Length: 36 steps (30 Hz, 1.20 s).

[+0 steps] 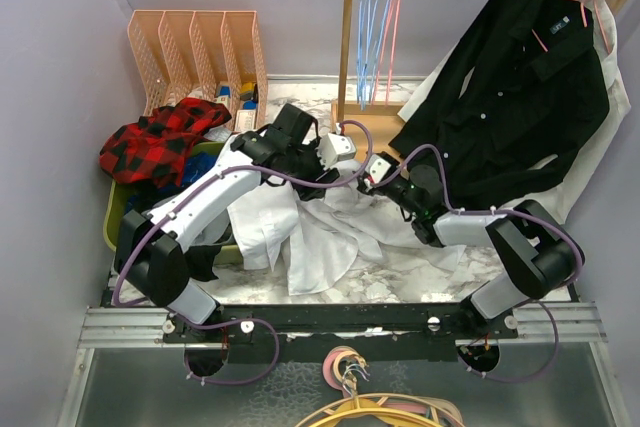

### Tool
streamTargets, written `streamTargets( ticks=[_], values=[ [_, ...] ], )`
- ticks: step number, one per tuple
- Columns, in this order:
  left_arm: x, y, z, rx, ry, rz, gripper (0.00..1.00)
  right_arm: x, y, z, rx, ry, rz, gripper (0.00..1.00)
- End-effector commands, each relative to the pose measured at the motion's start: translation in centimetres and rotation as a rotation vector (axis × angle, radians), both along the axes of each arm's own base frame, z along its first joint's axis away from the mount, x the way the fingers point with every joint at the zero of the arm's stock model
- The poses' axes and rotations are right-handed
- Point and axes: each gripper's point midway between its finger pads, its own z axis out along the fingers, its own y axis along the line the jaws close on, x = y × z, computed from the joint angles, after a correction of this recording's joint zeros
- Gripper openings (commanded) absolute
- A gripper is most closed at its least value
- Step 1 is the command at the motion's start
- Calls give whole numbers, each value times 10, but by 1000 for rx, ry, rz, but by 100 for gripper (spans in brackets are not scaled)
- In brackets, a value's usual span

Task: Place the shirt on the hanger

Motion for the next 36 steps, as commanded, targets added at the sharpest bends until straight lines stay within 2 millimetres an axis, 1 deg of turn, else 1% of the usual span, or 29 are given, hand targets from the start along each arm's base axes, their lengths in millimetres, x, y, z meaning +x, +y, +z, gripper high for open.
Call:
streamTargets(
  ticks=[1, 5, 7, 9, 10, 12, 13, 14, 15, 16, 17, 21, 24, 26, 28, 29, 32, 35, 36],
  values=[
    [6, -1, -1, 2, -4, 22, 56, -1, 10, 0, -51, -23, 56, 57],
    [22, 2, -1, 16, -56, 94, 56, -8, 9, -12, -97, 7, 81, 60],
    [34, 4, 3, 20, -99, 144, 57, -8, 5, -13, -91, 5, 60, 61],
    [41, 10, -8, 57, -121, 202, 59, -8, 1, -3, -32, -7, 26, 61],
    [47, 12, -7, 70, -150, 229, 60, -10, -1, 5, 16, -9, 12, 63],
    [52, 12, -7, 87, -197, 256, 62, -13, -5, 21, 116, -4, -18, 67],
    [51, 10, -6, 97, -224, 259, 63, -15, -8, 29, 161, 0, -30, 72],
    [49, 6, -6, 105, -255, 251, 64, -18, -12, 36, 205, 6, -43, 87],
    [46, 3, -7, 122, -293, 241, 66, -21, -15, 42, 248, 15, -59, 99],
    [40, 1, -14, 152, -327, 224, 67, -23, -20, 50, 290, 21, -80, 100],
    [37, -1, -16, 174, -366, 215, 68, -25, -26, 56, 331, 32, -105, 100],
    [26, -13, -33, 240, -442, 167, 68, -35, -55, 96, 524, 37, -217, 100],
    [28, -21, -38, 282, -524, 169, 68, -45, -77, 122, 630, 17, -278, 100],
    [34, -26, -37, 301, -591, 195, 68, -50, -87, 132, 659, 17, -311, 100],
    [41, -30, -38, 304, -632, 220, 68, -57, -93, 141, 669, 10, -318, 100],
    [44, -33, -39, 301, -640, 226, 68, -62, -97, 149, 683, -5, -313, 100],
    [43, -42, -52, 299, -616, 197, 68, -71, -106, 162, 716, -27, -320, 100],
    [48, -44, -63, 317, -614, 221, 67, -78, -113, 172, 730, -52, -327, 100],
    [51, -43, -70, 336, -614, 231, 67, -79, -114, 174, 727, -57, -328, 100]
  ],
)
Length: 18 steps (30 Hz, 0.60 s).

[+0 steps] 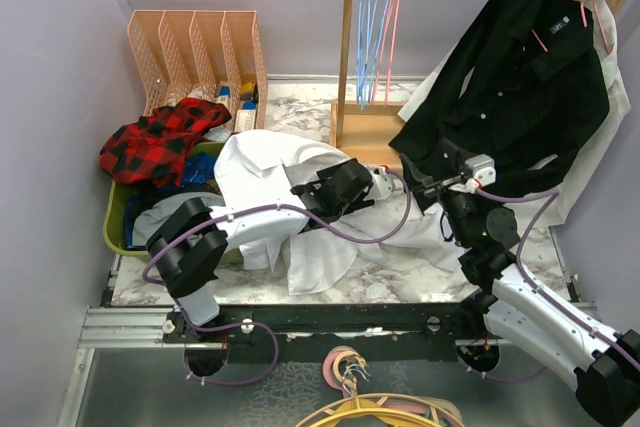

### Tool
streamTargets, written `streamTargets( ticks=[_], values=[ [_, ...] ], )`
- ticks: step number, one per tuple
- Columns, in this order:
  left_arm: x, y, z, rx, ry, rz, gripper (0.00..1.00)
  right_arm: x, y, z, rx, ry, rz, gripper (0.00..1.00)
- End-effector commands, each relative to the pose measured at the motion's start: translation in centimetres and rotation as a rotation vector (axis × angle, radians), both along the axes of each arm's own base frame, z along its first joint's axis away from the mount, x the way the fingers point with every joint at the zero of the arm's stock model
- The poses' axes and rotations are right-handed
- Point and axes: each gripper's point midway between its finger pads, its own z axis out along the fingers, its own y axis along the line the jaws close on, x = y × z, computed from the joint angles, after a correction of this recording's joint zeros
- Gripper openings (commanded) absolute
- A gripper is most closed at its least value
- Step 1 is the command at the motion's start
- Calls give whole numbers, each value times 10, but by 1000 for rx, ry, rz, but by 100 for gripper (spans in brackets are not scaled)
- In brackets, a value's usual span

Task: Place the shirt on the hanger

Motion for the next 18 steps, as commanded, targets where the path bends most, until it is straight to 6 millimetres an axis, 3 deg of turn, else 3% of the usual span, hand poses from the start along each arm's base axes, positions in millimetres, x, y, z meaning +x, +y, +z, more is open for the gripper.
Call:
streamTargets(
  ticks=[1, 6, 12, 18],
  values=[
    [15, 4, -18, 62, -45, 70, 66, -5, -10, 16, 38, 0, -30, 100],
    [24, 8, -26, 80, -84, 126, 62, -9, -11, 15, 46, 7, -24, 100],
    [34, 26, -40, 142, -121, 190, 53, -17, -20, 26, 99, -19, -33, 99],
    [37, 42, -46, 169, -124, 204, 51, -16, -20, 22, 83, -3, -39, 100]
  ],
)
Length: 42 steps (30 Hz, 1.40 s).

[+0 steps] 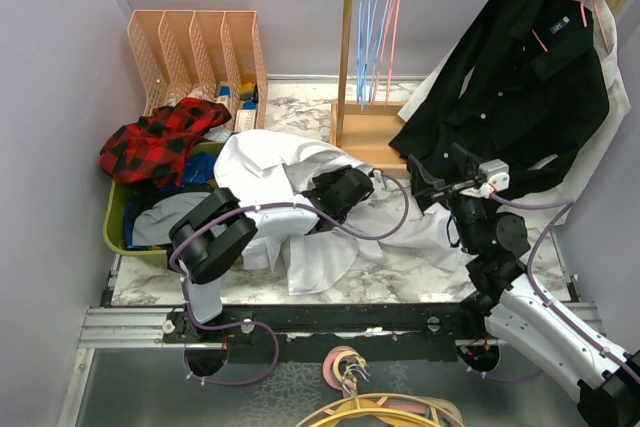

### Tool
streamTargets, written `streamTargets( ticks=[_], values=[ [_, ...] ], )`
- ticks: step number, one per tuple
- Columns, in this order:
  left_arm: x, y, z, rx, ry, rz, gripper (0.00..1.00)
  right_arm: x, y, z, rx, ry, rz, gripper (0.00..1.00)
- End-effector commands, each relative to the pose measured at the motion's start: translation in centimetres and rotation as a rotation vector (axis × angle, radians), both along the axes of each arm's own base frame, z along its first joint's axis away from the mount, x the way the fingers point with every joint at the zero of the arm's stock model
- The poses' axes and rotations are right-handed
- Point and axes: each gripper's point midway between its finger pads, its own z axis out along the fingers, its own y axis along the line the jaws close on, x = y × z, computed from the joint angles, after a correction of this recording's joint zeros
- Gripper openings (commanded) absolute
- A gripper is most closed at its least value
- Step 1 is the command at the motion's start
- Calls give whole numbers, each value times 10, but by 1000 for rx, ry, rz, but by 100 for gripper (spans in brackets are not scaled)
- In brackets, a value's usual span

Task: Place the shirt on the hanger

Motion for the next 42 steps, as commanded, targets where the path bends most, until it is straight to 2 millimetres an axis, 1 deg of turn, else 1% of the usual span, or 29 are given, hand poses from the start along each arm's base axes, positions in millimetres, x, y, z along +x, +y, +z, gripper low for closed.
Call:
streamTargets(
  ticks=[1, 3, 7, 10, 12, 13, 14, 15, 17, 20, 21, 22, 25, 26, 29, 31, 34, 36, 38, 42],
  values=[
    [9, 21, -5, 49, -39, 50, 51, -3, 1, 12, 29, -16, 10, 100],
    [12, 29, -9, 56, -24, 69, 51, -3, 1, 13, 31, -21, 13, 100],
    [17, 35, -10, 40, -12, 87, 52, -3, 3, 13, 31, -22, 25, 100],
    [21, 37, -10, 38, -13, 94, 47, -4, 5, 15, 35, -28, 38, 100],
    [23, 38, -10, 36, -4, 101, 37, -5, 7, 18, 40, -33, 48, 100],
    [24, 38, -9, 27, 4, 101, 26, -5, 8, 19, 41, -36, 56, 100],
    [24, 38, -7, 13, 16, 96, 7, -7, 10, 20, 39, -37, 66, 100],
    [24, 37, -1, -12, 22, 91, 0, -8, 11, 21, 36, -40, 76, 100],
    [24, 34, 10, -63, 61, 70, 0, -10, 15, 21, 25, -41, 98, 100],
    [19, 28, 25, -176, 168, 12, 0, -13, 21, 18, 6, -38, 132, 99],
    [16, 30, 36, -220, 206, -8, 0, -13, 22, 16, 2, -33, 140, 98],
    [15, 29, 42, -268, 245, -29, 0, -12, 23, 13, 2, -27, 143, 98],
    [17, 39, 57, -381, 341, -52, 0, -10, 24, 8, 13, -13, 143, 98],
    [19, 44, 60, -406, 363, -51, 0, -10, 24, 7, 16, -13, 143, 98],
    [14, 51, 59, -473, 477, -77, 0, -9, 25, 5, 20, -14, 146, 98],
    [8, 52, 57, -511, 551, -94, 0, -7, 27, 3, 9, -6, 152, 98],
    [-8, 46, 53, -544, 662, -143, 0, -6, 31, -1, -3, 2, 165, 98],
    [-16, 43, 50, -551, 712, -163, 10, -6, 32, -4, -4, 6, 169, 98],
    [-18, 40, 50, -562, 735, -163, 21, -6, 33, -5, -5, 7, 172, 98],
    [-9, 40, 54, -560, 698, -133, 31, -5, 33, -7, -11, 10, 173, 98]
  ],
)
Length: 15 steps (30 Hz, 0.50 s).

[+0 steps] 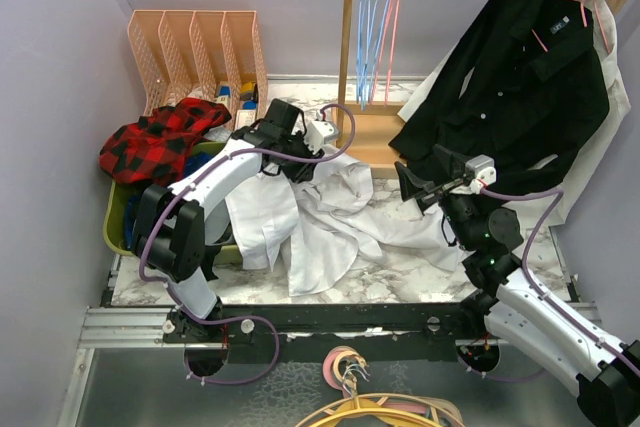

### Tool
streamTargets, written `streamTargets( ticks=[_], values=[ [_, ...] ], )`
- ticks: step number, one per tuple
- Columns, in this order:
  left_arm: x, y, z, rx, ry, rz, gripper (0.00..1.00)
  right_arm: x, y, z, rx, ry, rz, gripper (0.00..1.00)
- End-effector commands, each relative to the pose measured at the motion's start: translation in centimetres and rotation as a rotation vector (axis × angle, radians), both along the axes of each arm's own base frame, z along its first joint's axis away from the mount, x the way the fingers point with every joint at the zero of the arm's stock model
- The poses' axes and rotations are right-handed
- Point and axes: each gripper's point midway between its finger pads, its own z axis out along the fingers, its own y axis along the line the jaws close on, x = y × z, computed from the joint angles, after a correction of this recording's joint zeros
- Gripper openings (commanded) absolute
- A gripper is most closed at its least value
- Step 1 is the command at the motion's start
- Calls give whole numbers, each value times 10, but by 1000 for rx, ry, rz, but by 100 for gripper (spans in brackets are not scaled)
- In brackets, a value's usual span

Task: Place the shirt on the hanger

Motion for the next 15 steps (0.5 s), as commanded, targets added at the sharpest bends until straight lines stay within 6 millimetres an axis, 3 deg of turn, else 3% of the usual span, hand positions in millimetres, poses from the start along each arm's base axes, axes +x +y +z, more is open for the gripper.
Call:
streamTargets(
  ticks=[1, 3, 8, 12, 15],
  values=[
    [-2, -6, -2, -1, 37, 16, 31, -4, 5, 2, 9, -20, 30, 98],
    [14, 0, -7, 68, -22, 89, 31, -4, 5, 2, 6, -20, 30, 98],
    [38, 0, 9, 142, -197, 190, 31, -2, 7, 1, -1, -20, 31, 98],
    [37, 2, 24, 141, -234, 215, 31, 10, 4, 33, 50, -38, -14, 98],
    [34, 6, 22, 149, -233, 219, 31, 37, 6, 61, 79, 51, -73, 84]
  ],
)
